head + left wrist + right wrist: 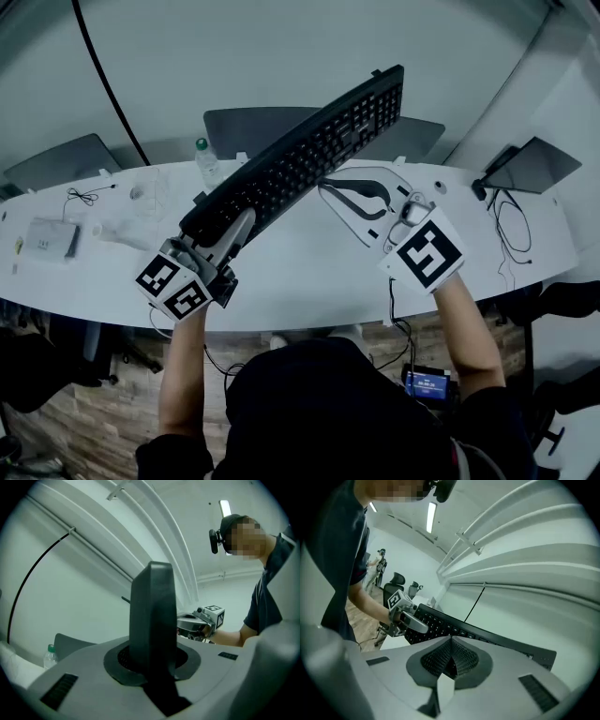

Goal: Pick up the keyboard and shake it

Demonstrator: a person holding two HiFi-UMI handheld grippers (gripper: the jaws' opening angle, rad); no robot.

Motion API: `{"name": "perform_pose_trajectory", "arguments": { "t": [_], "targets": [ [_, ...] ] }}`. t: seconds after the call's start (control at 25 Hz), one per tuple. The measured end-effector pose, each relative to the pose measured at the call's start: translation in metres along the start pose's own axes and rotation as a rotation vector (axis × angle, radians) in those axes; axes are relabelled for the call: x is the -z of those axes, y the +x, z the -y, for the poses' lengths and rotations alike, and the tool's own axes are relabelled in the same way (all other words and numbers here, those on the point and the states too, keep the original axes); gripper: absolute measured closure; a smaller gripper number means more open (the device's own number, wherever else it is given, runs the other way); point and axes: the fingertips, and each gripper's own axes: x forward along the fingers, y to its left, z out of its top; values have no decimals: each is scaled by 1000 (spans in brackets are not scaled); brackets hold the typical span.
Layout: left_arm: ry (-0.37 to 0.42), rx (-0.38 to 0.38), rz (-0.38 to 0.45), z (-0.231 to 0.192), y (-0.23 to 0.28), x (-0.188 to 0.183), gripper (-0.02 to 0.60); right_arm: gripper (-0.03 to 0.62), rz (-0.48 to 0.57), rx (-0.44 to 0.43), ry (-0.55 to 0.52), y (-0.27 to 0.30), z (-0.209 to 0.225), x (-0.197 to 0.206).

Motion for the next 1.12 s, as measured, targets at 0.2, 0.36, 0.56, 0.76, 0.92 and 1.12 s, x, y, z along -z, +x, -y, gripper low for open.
{"name": "perform_pose_trajectory", "arguments": {
  "t": [0.2, 0.36, 0.56, 0.76, 0.92, 1.12],
  "targets": [
    [64, 2, -58, 0, -5, 6, 485, 574, -76, -21, -58, 6, -2, 5],
    [109, 3, -100, -2, -7, 10, 485, 574, -95, -32, -104, 10, 0, 3],
    [139, 5, -146, -4, -9, 18, 485, 572, -145, -73, -154, 13, 1, 5],
    [165, 16, -169, -3, -8, 21, 485, 493, -170, -123, -188, 20, 3, 8],
    [189, 24, -185, -1, -10, 23, 485, 447, -200, -170, -212, 24, 1, 12],
    [221, 35, -211, 0, -10, 28, 485, 418, -253, -248, -207, 32, 0, 21]
  ]
}}
